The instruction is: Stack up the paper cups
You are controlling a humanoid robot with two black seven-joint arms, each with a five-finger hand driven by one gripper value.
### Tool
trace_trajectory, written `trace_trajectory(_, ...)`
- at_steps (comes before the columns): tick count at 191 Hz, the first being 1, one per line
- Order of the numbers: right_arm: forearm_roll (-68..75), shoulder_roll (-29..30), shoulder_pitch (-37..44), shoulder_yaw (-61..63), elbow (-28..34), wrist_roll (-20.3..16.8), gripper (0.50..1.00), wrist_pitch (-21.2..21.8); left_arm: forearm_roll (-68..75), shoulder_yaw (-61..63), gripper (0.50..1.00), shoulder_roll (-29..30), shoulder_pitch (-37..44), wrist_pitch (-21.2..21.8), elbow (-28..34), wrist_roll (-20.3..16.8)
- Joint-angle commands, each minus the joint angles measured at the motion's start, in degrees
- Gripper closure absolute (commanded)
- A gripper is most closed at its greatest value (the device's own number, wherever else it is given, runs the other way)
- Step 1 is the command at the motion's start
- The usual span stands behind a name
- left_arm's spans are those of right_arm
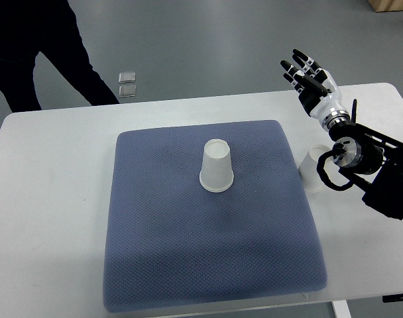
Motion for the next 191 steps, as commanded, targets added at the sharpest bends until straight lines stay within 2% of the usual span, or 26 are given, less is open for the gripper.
trace_trajectory(1,0.0,0.0,0.0,0.0,0.0,0.0,0.587,0.0,0.0,0.0,0.5,0.0,0.0,0.02,0.0,0.0)
trace_trajectory(143,-0.44,-0.26,0.18,1.32,-0.27,-0.09,0.587,-0.27,0.0,0.09,0.5,0.0,0.35,0.11,0.35,0.0)
trace_trajectory(191,-0.53,-0.7,3.43,1.4,-0.62,-0.71,0.587,-0.62,0.0,0.09,0.5,0.0,0.35,0.11,0.09,0.0)
